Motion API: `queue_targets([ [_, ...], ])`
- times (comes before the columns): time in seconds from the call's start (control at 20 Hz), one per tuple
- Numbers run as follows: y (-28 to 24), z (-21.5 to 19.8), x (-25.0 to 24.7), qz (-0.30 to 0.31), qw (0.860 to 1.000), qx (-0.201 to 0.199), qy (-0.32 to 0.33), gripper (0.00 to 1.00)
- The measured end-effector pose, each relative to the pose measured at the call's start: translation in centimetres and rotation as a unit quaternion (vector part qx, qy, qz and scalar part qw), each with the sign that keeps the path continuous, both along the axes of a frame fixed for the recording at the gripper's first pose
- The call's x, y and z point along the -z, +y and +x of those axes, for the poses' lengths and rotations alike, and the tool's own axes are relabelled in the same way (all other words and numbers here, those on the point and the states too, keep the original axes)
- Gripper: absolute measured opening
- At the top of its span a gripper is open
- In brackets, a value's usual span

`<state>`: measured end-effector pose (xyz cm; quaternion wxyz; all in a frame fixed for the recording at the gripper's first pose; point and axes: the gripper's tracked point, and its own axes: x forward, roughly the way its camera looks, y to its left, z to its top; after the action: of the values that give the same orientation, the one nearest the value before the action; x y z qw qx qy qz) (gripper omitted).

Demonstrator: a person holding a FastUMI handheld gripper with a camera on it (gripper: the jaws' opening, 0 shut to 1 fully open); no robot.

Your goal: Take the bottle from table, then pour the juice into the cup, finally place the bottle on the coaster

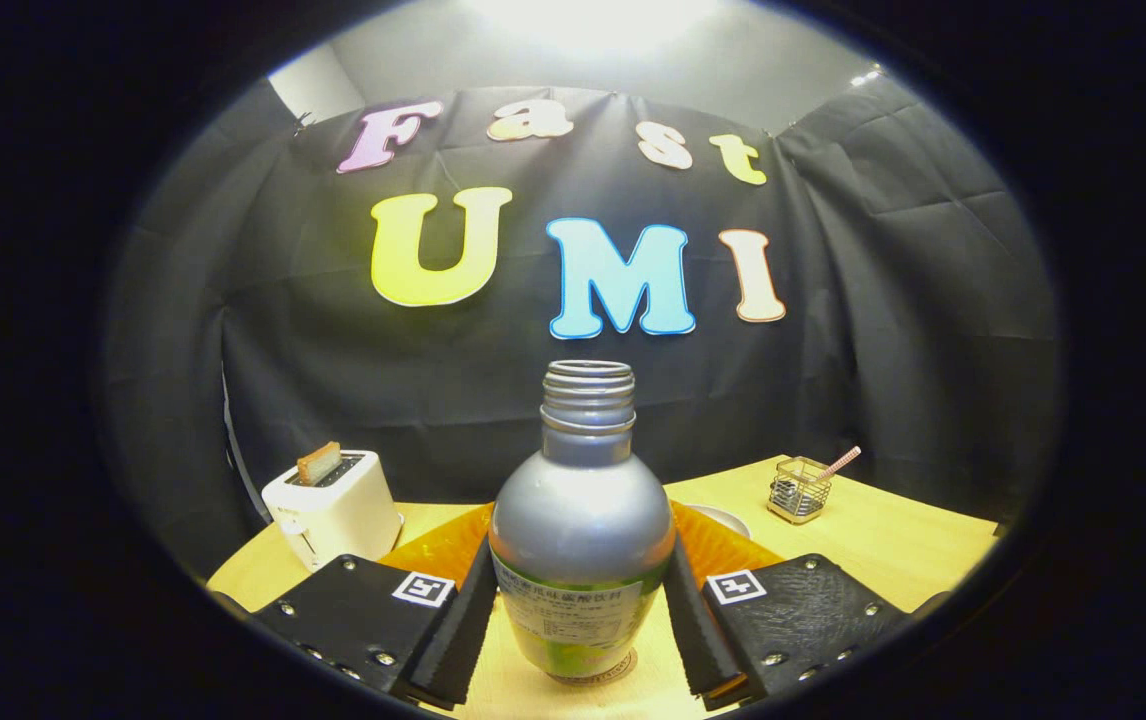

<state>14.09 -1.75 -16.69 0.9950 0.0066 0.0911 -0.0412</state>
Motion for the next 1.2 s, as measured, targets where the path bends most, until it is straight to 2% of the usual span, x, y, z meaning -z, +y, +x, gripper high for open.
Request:
queue_targets([
  [0.25,1.2,0.9,1.0,-0.029,0.999,-0.017,0.016,0.78],
  [0.6,0.3,1.8,3.0,-0.074,0.997,-0.005,0.034,0.77],
  [1.2,0.8,3.5,8.5,-0.059,0.996,-0.026,0.058,0.78],
])
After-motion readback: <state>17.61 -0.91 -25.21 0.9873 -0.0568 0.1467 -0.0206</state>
